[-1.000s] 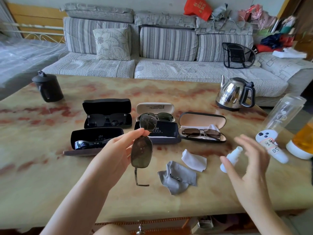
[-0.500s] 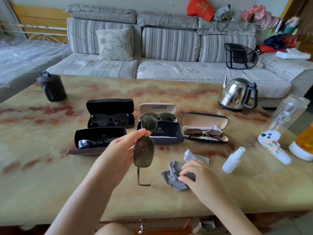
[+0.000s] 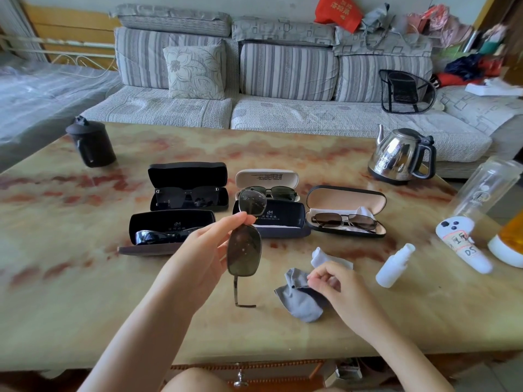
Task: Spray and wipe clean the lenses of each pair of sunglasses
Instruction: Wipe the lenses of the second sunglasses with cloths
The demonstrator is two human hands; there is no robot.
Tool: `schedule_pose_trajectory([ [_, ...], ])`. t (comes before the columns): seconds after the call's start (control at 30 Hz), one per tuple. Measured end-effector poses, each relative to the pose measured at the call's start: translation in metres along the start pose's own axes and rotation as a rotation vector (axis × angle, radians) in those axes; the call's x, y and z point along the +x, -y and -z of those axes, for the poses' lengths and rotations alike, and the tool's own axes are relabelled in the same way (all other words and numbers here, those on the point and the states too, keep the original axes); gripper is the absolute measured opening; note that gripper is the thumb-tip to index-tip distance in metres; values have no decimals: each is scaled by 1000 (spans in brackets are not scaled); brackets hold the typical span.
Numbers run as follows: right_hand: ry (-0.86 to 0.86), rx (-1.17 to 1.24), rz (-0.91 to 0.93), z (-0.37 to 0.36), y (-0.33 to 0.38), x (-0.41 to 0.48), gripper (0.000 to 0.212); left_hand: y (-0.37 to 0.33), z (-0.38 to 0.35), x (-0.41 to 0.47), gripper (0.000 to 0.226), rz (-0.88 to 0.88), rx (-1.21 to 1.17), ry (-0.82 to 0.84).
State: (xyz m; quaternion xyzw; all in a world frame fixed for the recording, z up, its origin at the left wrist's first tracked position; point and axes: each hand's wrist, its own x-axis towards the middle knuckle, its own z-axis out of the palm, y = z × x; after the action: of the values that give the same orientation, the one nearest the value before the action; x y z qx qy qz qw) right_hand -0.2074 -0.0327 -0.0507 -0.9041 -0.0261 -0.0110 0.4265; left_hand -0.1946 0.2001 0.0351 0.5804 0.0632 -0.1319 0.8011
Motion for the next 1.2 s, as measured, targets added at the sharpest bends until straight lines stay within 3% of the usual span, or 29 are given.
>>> schedule_pose_trajectory([
  [0.27, -159, 178, -67, 19, 22, 3, 18, 1, -1, 0, 18, 0, 8, 13],
  [0.43, -139, 498, -198, 37, 64, 4, 19, 2, -6, -2, 19, -15, -4, 19],
  [0.6, -60, 584, -70, 46, 110, -8, 22, 7, -11, -5, 21, -33, -39, 36],
  [0.77, -72, 597, 174, 37, 142, -16, 18, 14, -16, -9, 22, -56, -105, 4],
  [0.9, 69, 581, 184, 20, 146, -23, 16, 19, -17, -13, 24, -60, -84, 37],
  [1.0, 85, 611, 168, 13, 139, -29, 20, 20, -15, -19, 32, -48, -74, 93],
  [1.2, -185, 602, 83, 1, 127, -30, 24, 20, -18, -7, 25, 22, -75, 55],
])
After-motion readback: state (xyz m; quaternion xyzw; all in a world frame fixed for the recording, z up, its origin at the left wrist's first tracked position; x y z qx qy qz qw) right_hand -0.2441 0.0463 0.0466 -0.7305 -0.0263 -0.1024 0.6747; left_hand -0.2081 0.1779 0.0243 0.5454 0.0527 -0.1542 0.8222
